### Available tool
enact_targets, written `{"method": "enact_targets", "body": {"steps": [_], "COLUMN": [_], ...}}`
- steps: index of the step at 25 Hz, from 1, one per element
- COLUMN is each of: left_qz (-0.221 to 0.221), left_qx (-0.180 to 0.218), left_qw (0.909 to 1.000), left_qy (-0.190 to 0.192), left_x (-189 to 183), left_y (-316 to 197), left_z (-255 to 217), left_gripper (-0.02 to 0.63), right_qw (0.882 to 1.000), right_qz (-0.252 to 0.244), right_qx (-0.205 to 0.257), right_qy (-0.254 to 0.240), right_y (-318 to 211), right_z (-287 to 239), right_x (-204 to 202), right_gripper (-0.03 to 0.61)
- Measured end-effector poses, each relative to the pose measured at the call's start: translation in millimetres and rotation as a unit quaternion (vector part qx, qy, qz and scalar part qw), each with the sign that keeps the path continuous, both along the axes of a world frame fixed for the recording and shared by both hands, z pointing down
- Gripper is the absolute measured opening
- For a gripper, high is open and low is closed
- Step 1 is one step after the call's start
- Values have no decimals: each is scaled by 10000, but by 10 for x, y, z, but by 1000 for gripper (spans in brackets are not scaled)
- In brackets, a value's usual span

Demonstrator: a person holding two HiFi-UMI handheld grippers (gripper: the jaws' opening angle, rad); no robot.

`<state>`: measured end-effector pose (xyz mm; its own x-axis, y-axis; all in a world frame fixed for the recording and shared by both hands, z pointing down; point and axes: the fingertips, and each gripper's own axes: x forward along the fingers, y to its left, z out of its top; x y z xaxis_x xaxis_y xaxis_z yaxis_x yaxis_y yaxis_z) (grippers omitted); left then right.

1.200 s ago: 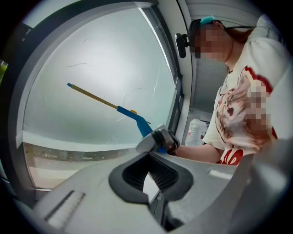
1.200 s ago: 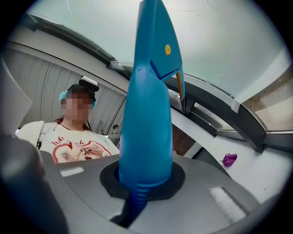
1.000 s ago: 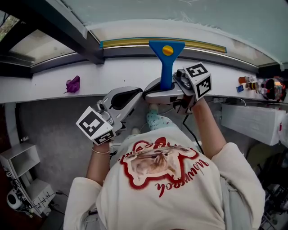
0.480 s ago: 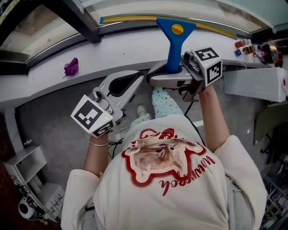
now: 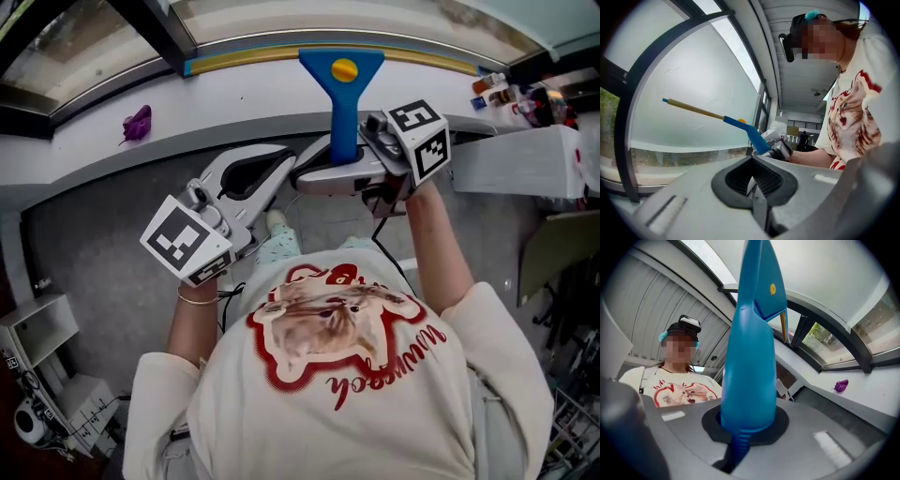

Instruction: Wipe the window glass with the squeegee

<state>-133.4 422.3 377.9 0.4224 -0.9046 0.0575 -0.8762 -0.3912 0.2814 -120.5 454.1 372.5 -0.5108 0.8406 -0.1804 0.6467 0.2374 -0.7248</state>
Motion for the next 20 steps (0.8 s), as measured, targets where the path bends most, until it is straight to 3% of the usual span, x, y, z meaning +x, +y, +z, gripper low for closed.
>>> {"method": "enact_targets", "body": {"steps": [11, 15, 20], "left_qz": [-1024, -1061, -867], "left_qx": [-18, -126, 1], "left_qw": [9947, 9943, 9960], "left_qy": [-135, -42, -193], "left_x": [1738, 2215, 2422], "left_y": [-132, -115, -179], "left_z": [-48, -76, -222], "left_gripper": [5, 6, 5], "right_qw": [9983, 9983, 9992], "right_qz": [-557, -476, -236], "right_qx": [141, 303, 269], "right_qy": [4, 132, -167], "right_y": [-39, -80, -133], "right_z": [1, 33, -124], "right_x": [1832, 2305, 2497], "right_gripper": [29, 29, 31]}}
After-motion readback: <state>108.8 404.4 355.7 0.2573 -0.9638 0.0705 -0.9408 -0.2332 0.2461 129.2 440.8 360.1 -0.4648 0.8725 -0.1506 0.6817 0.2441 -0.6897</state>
